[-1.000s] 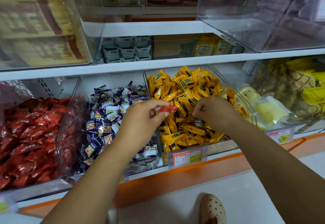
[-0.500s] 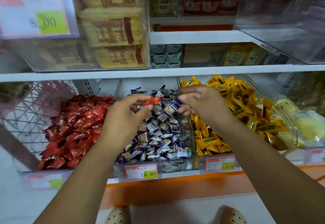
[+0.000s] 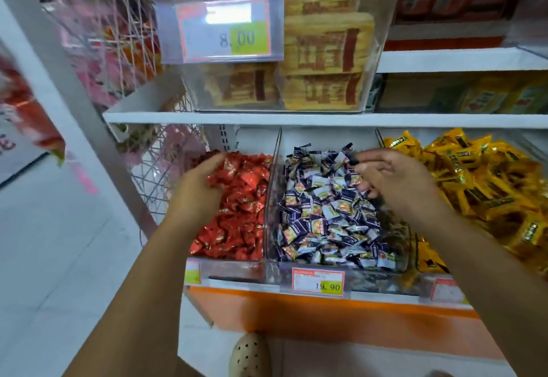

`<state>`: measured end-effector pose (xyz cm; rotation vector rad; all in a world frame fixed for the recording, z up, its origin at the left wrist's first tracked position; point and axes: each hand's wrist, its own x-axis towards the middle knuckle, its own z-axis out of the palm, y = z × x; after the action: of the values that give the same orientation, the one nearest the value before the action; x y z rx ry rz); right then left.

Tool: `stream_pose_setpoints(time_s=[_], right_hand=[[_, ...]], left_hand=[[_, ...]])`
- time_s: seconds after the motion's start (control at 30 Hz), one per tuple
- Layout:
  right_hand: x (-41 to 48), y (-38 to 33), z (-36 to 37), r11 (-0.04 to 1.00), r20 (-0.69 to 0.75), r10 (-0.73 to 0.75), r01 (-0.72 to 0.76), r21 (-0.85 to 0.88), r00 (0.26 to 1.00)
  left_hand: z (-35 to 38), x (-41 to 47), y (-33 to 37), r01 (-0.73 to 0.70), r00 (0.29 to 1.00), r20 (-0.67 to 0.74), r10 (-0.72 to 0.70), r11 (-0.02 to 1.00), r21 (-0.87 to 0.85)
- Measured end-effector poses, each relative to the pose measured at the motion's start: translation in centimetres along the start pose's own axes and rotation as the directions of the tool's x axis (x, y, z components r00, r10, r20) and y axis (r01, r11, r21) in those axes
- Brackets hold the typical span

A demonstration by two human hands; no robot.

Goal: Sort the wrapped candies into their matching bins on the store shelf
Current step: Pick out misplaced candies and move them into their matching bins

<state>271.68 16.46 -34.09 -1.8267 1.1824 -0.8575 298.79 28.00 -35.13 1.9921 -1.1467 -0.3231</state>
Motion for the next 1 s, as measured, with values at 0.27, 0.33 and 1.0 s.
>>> stream_pose_setpoints(time_s=[0.27, 0.33, 1.0], right_hand=[[-1.5, 0.8, -5.4, 0.993, -0.026, 0.008, -0.011, -0.118, 1.0], [-2.2, 1.2, -8.6, 0.977, -0.015, 0.027, -0.029, -0.213, 1.0], [-4.8, 10.4, -16.6, 0.717, 0.032, 0.192, -0.118, -0.687, 0.981]], left_hand=[[2.5, -2.0, 4.5, -0.282, 0.959, 0.06, 0.277, 0.956, 0.085], [4.3, -3.0, 6.4, -0.342, 0.934, 0.131, 0.332, 0.938, 0.056], [20.5, -9.1, 17.9, -0.767, 0.589, 0.571, 0.572, 0.618, 0.172]])
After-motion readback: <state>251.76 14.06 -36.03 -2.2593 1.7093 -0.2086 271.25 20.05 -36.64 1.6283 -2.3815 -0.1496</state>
